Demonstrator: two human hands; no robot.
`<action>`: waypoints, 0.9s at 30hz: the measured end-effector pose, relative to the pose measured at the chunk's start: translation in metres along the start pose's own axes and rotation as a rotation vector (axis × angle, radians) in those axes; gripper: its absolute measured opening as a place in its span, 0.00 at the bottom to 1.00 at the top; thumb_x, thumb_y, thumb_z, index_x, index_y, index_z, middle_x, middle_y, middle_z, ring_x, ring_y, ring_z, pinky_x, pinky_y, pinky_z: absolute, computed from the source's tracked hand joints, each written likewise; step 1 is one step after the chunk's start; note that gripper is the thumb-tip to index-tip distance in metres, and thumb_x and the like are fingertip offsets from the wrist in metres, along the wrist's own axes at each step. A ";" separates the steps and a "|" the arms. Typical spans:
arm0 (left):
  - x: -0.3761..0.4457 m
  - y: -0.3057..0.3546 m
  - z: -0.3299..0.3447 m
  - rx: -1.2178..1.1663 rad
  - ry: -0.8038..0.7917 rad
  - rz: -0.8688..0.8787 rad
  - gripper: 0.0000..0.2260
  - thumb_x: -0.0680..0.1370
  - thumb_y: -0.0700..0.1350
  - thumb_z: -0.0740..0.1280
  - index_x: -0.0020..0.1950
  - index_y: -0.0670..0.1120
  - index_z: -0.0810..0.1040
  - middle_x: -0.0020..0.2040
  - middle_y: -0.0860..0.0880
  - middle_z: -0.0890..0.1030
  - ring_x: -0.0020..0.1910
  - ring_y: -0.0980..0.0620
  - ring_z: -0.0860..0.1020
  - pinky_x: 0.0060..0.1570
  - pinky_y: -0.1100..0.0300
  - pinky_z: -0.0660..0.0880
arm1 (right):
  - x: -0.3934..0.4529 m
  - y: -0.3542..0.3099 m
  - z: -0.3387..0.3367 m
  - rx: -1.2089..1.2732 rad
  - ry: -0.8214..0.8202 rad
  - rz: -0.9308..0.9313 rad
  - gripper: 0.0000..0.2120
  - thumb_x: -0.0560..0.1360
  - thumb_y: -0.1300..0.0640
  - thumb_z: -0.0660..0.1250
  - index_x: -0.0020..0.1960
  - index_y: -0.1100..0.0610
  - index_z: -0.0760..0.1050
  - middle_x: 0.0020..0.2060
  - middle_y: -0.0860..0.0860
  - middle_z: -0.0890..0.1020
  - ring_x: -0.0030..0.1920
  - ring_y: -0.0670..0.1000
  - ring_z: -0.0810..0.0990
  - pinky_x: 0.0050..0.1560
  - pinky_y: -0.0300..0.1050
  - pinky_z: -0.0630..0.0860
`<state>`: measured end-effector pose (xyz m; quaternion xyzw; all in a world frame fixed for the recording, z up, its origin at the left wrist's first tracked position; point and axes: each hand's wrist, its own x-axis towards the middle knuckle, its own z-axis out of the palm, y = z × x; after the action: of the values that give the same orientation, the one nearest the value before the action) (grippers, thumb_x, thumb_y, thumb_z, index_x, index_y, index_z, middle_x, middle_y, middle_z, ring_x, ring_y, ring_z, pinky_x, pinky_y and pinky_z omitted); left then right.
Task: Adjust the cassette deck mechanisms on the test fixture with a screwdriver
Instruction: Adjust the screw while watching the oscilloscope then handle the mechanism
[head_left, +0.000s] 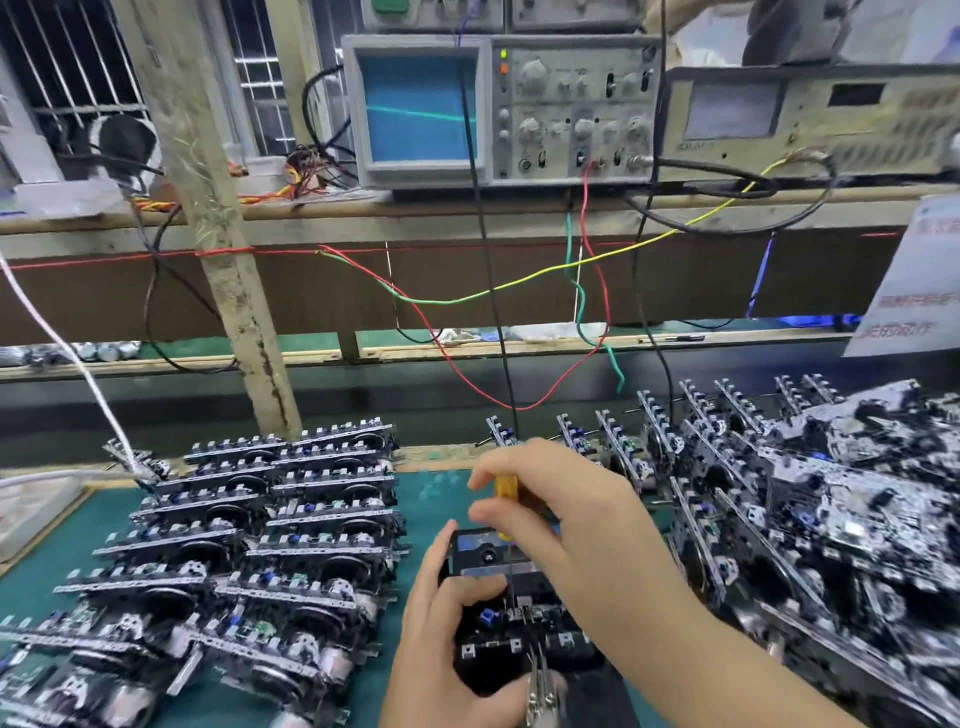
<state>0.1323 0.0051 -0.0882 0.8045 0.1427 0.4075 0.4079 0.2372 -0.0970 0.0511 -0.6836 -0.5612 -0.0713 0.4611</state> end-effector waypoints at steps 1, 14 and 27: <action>0.000 0.000 -0.001 -0.003 -0.002 0.009 0.29 0.58 0.66 0.82 0.56 0.62 0.78 0.79 0.59 0.62 0.75 0.58 0.67 0.63 0.46 0.74 | 0.000 -0.001 0.000 -0.003 -0.024 0.006 0.04 0.78 0.57 0.71 0.53 0.53 0.80 0.40 0.42 0.76 0.42 0.40 0.73 0.47 0.32 0.68; -0.003 0.002 0.002 0.002 0.008 0.019 0.29 0.59 0.60 0.83 0.56 0.64 0.76 0.79 0.59 0.61 0.75 0.56 0.68 0.62 0.47 0.76 | -0.003 0.001 -0.006 0.114 -0.070 0.064 0.09 0.76 0.56 0.72 0.53 0.44 0.80 0.41 0.41 0.81 0.44 0.47 0.81 0.48 0.44 0.77; -0.002 0.006 -0.001 0.013 0.013 0.041 0.29 0.59 0.64 0.81 0.57 0.66 0.76 0.78 0.66 0.59 0.74 0.59 0.68 0.65 0.53 0.71 | -0.005 0.012 -0.016 0.099 -0.102 0.108 0.11 0.82 0.61 0.65 0.57 0.45 0.79 0.47 0.39 0.83 0.51 0.44 0.82 0.54 0.41 0.76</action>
<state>0.1299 0.0002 -0.0843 0.8071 0.1317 0.4202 0.3934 0.2516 -0.1113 0.0501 -0.6918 -0.5493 0.0166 0.4684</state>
